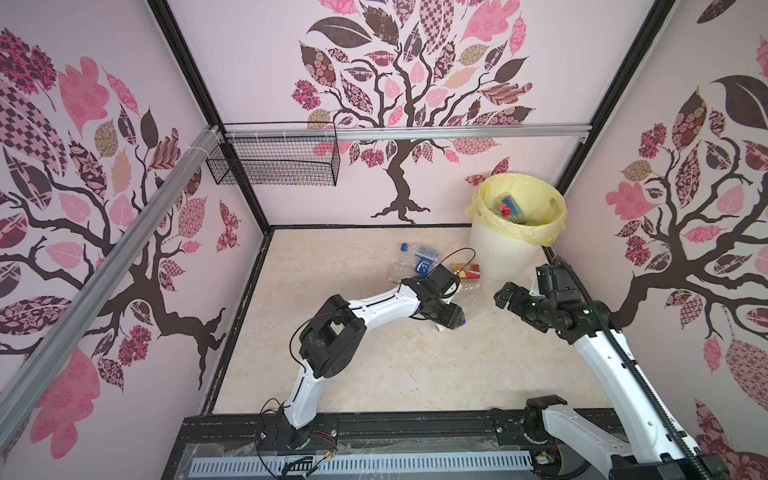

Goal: Throw the plastic bottles in the bin
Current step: 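Lift the white-capped bottle with the left gripper while the right gripper approaches, then grasp the white-capped bottle's bottom end with the right gripper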

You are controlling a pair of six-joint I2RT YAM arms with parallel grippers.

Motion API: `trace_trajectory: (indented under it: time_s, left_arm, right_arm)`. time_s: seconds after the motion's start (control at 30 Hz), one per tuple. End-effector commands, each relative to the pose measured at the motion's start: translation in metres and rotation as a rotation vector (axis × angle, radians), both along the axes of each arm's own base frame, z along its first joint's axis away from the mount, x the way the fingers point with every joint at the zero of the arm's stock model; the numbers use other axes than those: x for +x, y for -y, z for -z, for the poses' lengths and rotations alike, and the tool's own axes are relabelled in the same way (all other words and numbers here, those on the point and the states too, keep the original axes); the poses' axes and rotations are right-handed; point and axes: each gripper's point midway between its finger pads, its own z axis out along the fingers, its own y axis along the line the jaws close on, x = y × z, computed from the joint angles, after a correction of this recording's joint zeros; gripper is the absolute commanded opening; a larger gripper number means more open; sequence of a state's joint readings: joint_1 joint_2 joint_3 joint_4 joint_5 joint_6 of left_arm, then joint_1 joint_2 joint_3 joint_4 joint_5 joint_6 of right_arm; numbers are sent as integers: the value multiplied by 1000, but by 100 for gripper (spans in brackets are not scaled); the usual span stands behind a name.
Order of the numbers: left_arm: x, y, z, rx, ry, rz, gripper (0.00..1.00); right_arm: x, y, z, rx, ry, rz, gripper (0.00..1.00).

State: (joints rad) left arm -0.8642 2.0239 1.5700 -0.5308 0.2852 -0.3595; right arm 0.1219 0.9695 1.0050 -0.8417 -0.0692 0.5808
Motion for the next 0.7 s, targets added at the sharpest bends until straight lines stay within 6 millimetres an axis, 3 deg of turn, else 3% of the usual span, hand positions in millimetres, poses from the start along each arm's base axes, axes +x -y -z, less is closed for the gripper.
trace_trajectory:
  time_s: [0.0, 0.17, 0.37, 0.67]
  left_arm:
    - [8, -12, -37, -96, -16, -90, 50]
    - [15, -26, -82, -175, 5, -179, 50]
    - [20, -40, -129, -274, 0, -253, 50]
    - [27, -53, -167, -433, -49, -338, 50]
  right_arm:
    - [3, -2, -1, 18, 5, 4, 99]
    - [17, -7, -19, 39, 59, -6, 100]
    - [43, -40, -56, 122, 136, -69, 100]
    - [67, -78, -101, 314, 205, -126, 98]
